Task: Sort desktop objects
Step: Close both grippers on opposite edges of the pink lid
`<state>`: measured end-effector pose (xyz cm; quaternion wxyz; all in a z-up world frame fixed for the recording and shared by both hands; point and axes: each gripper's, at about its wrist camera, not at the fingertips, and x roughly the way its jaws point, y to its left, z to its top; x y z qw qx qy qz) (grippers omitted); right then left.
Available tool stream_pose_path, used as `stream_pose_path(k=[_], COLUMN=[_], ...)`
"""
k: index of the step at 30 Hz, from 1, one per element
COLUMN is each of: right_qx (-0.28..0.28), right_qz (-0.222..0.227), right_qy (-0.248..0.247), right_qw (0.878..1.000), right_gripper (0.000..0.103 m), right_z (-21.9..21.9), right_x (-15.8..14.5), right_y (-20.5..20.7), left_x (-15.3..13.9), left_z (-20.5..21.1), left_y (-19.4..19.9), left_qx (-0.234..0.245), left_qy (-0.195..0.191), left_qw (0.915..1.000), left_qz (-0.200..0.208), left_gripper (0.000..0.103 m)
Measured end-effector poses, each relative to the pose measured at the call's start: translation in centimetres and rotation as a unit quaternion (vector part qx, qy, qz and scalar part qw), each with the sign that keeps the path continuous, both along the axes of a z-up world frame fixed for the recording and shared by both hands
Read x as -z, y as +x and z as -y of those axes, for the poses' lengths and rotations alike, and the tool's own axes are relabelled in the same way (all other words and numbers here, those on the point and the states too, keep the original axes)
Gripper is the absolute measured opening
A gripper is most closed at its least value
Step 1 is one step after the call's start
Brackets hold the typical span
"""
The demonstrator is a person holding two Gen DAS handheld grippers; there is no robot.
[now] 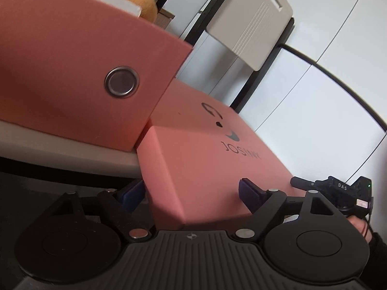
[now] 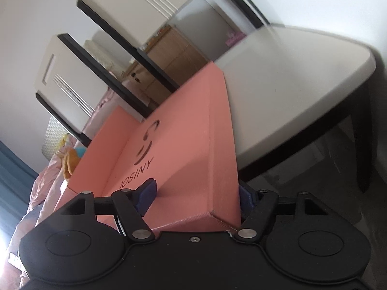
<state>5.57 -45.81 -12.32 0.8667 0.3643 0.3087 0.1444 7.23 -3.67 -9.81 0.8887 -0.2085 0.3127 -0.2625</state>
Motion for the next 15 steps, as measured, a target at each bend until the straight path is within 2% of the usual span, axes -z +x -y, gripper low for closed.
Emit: stream_pose_path(k=[2, 4, 6, 8, 9, 12, 15], right_qx=[0.004, 0.007, 0.003, -0.007, -0.013, -0.002, 0.008], right_qz=[0.018, 0.045, 0.077, 0.1, 0.104, 0.06, -0.006], right_qy=[-0.003, -0.019, -0.052, -0.079, -0.076, -0.076, -0.041], right_qw=[1.0, 0.999, 0.996, 0.992, 0.992, 0.995, 0.999], right_gripper=[0.07, 0.07, 0.069, 0.065, 0.061, 0.065, 0.066], right_z=[0.3, 0.4, 0.0, -0.9, -1.2, -2.4, -1.9], right_x=[-0.9, -2.2, -3.6, -4.8, -5.0, -4.8, -3.0], right_y=[-0.7, -1.5, -2.3, -3.0, -3.2, -2.6, -1.3], left_x=[-1.2, -2.6, -3.7, -4.4, -4.4, -4.2, -3.3], left_z=[0.2, 0.7, 1.2, 1.2, 1.4, 1.5, 0.2], left_y=[-0.6, -1.6, -2.4, -2.6, -2.5, -2.4, -2.3], left_qx=[0.0, 0.003, 0.018, 0.042, 0.051, 0.04, 0.012], left_qy=[0.009, 0.043, 0.062, 0.036, 0.023, 0.027, 0.029], left_qw=[0.9996, 0.9964, 0.9917, 0.9926, 0.9935, 0.9945, 0.9972], left_qz=[0.026, 0.073, 0.111, 0.108, 0.1, 0.093, 0.067], left_gripper=[0.086, 0.074, 0.072, 0.072, 0.072, 0.072, 0.072])
